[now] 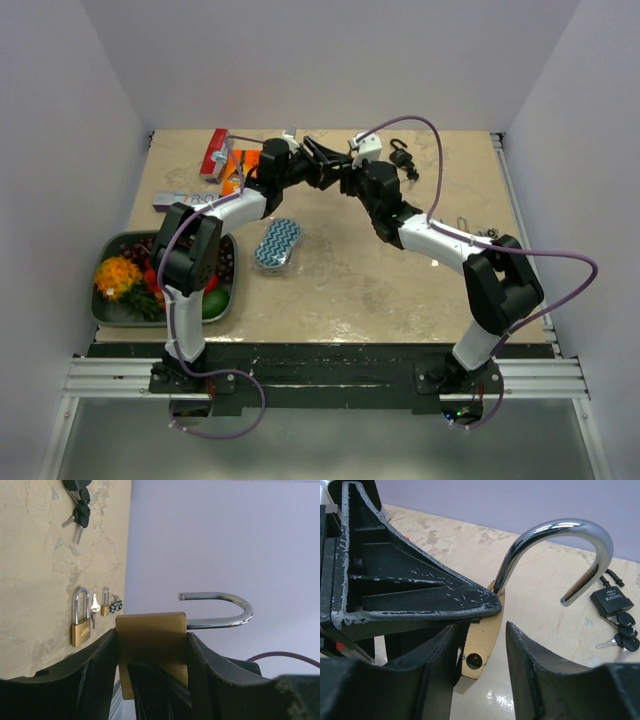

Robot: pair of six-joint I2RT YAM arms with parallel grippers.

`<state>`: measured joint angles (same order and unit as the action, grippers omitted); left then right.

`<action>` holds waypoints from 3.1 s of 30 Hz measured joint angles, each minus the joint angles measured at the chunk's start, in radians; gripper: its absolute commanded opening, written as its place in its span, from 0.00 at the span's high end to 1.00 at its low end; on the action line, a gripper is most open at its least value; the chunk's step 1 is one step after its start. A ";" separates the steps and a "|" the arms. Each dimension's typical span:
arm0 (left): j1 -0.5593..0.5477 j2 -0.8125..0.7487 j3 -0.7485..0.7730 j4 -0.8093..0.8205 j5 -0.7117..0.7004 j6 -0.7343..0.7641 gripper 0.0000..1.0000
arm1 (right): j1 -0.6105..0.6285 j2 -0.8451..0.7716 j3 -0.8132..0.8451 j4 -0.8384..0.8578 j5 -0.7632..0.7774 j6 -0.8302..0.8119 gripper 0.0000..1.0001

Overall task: Lock with the key
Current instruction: Lock the lock.

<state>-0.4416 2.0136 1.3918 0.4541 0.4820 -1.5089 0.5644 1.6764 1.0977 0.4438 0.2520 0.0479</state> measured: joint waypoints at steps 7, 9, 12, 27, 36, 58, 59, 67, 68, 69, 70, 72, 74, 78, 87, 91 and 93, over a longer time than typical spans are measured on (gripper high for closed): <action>0.002 -0.002 -0.001 0.019 -0.014 -0.003 0.75 | 0.006 0.032 0.019 0.040 0.034 0.035 1.00; 0.003 -0.011 -0.013 0.030 -0.017 -0.002 0.48 | 0.007 0.026 0.020 0.041 0.029 0.030 1.00; 0.011 -0.032 -0.047 0.054 -0.009 -0.002 0.20 | 0.009 0.005 0.017 0.015 -0.001 0.014 1.00; 0.227 -0.171 -0.047 -0.071 0.275 0.528 0.01 | -0.222 -0.227 0.025 -0.516 -0.513 -0.158 1.00; 0.225 -0.474 -0.087 -0.634 0.613 1.950 0.07 | -0.213 -0.209 0.152 -0.981 -0.903 -0.493 1.00; -0.076 -0.479 -0.148 -1.009 0.598 2.889 0.49 | -0.117 -0.053 0.307 -1.435 -1.031 -0.895 1.00; -0.077 -0.475 -0.148 -1.006 0.590 2.889 0.49 | -0.115 -0.053 0.307 -1.435 -1.031 -0.898 1.00; -0.077 -0.444 -0.173 -0.989 0.550 2.898 0.53 | -0.107 -0.053 0.311 -1.460 -1.043 -0.917 1.00; -0.077 -0.440 -0.173 -0.987 0.546 2.900 0.54 | -0.106 -0.053 0.312 -1.463 -1.046 -0.922 1.00; -0.077 -0.436 -0.173 -0.988 0.542 2.904 0.55 | -0.106 -0.053 0.313 -1.468 -1.049 -0.926 1.00; -0.077 -0.433 -0.173 -0.987 0.538 2.908 0.59 | -0.105 -0.053 0.314 -1.472 -1.051 -0.930 1.00; -0.077 -0.429 -0.173 -0.987 0.533 2.911 0.65 | -0.103 -0.053 0.317 -1.481 -1.055 -0.940 1.00; -0.077 -0.425 -0.173 -0.987 0.531 2.916 0.75 | -0.100 -0.053 0.320 -1.489 -1.055 -0.948 1.00; -0.078 -0.423 -0.173 -0.987 0.532 2.918 1.00 | -0.096 -0.053 0.328 -1.504 -1.055 -0.977 1.00; -0.078 -0.426 -0.188 -0.980 0.542 2.842 1.00 | -0.096 -0.051 0.361 -1.533 -1.061 -0.982 0.21; -0.071 -0.426 -0.207 -0.933 0.544 2.712 1.00 | -0.119 -0.053 0.380 -1.476 -1.096 -0.905 0.01; -0.056 -0.426 -0.215 -0.888 0.555 2.617 1.00 | -0.156 -0.053 0.380 -1.424 -1.114 -0.858 0.01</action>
<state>-0.4980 1.5875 1.1770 -0.4339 1.0374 1.1076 0.4088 1.6230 1.4780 -0.9802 -0.8616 -0.8104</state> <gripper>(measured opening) 0.128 0.981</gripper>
